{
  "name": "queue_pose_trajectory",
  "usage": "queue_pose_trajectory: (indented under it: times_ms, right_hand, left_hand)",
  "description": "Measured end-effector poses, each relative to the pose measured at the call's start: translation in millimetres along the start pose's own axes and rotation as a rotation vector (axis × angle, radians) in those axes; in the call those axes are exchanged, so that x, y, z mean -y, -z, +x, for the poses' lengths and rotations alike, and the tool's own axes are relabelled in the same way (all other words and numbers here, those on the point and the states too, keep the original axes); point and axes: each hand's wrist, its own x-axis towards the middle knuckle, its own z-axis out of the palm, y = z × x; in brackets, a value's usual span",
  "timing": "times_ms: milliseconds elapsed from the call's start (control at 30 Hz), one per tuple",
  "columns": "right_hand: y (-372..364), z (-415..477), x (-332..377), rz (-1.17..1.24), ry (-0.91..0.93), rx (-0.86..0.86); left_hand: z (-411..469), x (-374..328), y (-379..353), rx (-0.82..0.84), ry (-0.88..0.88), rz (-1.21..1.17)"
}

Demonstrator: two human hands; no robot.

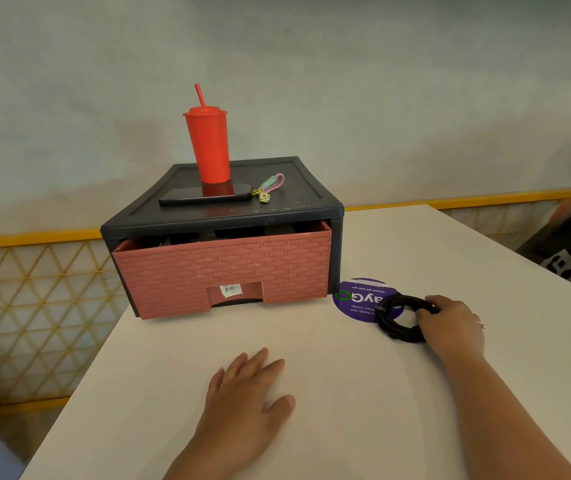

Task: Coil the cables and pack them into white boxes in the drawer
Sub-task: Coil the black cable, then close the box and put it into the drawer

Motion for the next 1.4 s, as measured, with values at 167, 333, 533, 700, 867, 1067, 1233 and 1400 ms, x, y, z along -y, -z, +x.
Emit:
queue_pose_trajectory:
  times_ms: [167,333,533,700,867,1067,1233,1400]
  right_hand:
    - [0.3,-0.4,0.0,0.019,-0.011,0.013]
    - [1.6,-0.5,1.4,0.111,-0.029,0.005]
    - [11.6,-4.0,10.4,0.318,-0.063,-0.031]
    - [22.7,-14.3,18.4,0.445,-0.006,-0.102]
    - [20.9,-15.7,19.0,0.541,0.053,-0.116]
    - [23.7,-18.8,35.1,0.486,0.197,-0.099]
    - [19.5,-18.4,72.9,0.166,0.427,-0.048]
    - [10.0,-12.3,123.6,0.046,0.672,0.071]
  left_hand:
    - [-0.6,-0.2,0.1,-0.002,-0.007,0.002]
    - [0.1,1.3,-2.1,-0.013,-0.006,-0.006]
    - [0.0,3.8,-5.0,-0.037,-0.010,-0.041]
    - [13.2,9.3,-1.2,-0.226,0.054,-0.515]
    - [33.2,11.2,11.8,-0.431,0.181,-1.173]
    - [52.7,20.5,18.2,-0.550,0.258,-1.460]
    - [59.1,17.6,22.3,-0.538,0.255,-1.522]
    - [73.5,15.9,23.4,-0.487,0.232,-1.656]
